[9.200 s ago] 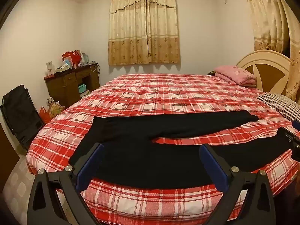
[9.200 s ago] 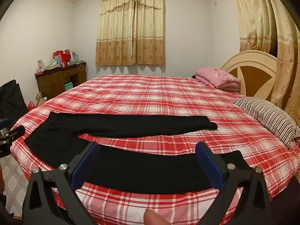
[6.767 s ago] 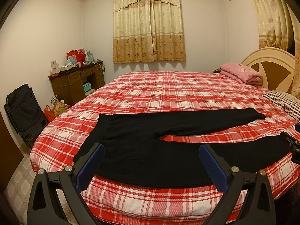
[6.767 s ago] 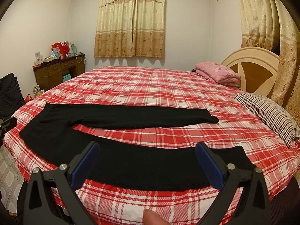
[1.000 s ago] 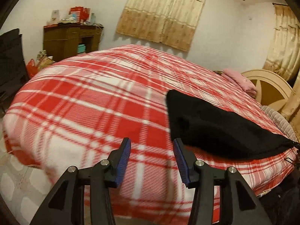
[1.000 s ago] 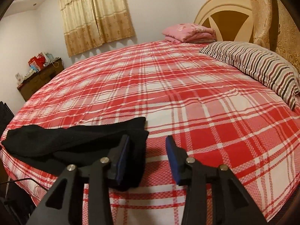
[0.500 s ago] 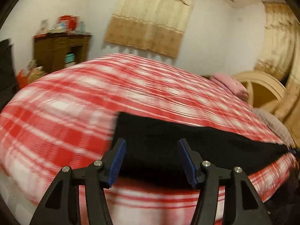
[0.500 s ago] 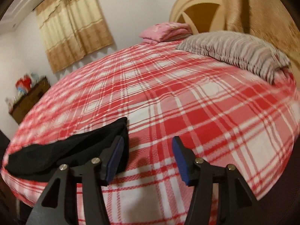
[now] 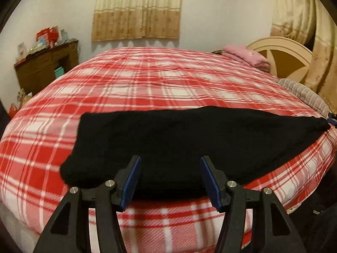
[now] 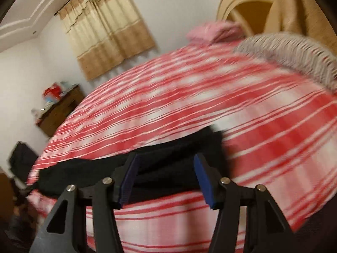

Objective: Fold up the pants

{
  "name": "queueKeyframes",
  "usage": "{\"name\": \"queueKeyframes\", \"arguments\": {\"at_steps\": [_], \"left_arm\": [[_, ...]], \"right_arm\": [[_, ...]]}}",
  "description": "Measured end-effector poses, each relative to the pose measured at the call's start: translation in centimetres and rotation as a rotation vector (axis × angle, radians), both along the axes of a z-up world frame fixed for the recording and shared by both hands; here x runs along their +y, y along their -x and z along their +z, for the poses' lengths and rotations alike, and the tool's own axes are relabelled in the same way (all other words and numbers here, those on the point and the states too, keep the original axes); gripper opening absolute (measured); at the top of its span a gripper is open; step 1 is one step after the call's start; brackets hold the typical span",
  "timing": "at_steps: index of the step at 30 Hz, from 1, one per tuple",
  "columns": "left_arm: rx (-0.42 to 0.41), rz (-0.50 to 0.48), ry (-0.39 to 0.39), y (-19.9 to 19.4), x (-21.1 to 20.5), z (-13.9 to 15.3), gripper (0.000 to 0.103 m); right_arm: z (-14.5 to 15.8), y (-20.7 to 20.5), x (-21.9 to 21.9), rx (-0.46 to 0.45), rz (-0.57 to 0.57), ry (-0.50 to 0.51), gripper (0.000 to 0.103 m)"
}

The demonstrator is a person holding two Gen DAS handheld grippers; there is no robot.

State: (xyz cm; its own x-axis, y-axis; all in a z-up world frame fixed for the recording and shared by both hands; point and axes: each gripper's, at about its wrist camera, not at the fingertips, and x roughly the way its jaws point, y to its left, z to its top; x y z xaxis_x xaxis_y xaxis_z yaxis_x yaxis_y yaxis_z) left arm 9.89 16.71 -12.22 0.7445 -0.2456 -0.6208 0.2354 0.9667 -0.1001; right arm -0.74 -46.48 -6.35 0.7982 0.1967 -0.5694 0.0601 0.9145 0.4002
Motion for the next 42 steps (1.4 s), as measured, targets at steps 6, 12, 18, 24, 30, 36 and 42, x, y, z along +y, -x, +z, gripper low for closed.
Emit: {"name": "queueKeyframes", "arguments": {"at_steps": [6,12,18,24,30,36,42], "left_arm": [[-0.003,0.008,-0.015,0.0,0.4,-0.7,0.059],[0.020,0.017,0.016,-1.6,0.9,-2.5,0.059],[-0.013,0.001,0.026,-1.2,0.9,-3.6,0.061],[-0.031,0.000,0.100,-0.8,1.8,-3.8,0.062],[-0.035,0.001,0.109,-0.6,1.7,-3.7,0.062],[-0.031,-0.006,0.102,-0.3,1.0,-2.9,0.062],[-0.089,-0.225,0.022,0.5,-7.2,1.6,0.067]], "right_arm": [[-1.8,-3.7,1.4,0.163,-0.047,-0.161,0.059],[-2.7,-4.1,-2.1,0.249,-0.231,-0.350,0.059],[-3.6,-5.3,-3.1,0.309,-0.319,-0.397,0.055],[-4.2,-6.7,-4.4,0.327,-0.395,-0.445,0.009],[3.9,-7.9,-3.6,0.065,-0.309,-0.366,0.007],[6.2,-3.7,-2.5,-0.067,-0.192,-0.254,0.007],[1.2,-1.2,-2.7,0.032,-0.219,-0.201,0.062]]}}
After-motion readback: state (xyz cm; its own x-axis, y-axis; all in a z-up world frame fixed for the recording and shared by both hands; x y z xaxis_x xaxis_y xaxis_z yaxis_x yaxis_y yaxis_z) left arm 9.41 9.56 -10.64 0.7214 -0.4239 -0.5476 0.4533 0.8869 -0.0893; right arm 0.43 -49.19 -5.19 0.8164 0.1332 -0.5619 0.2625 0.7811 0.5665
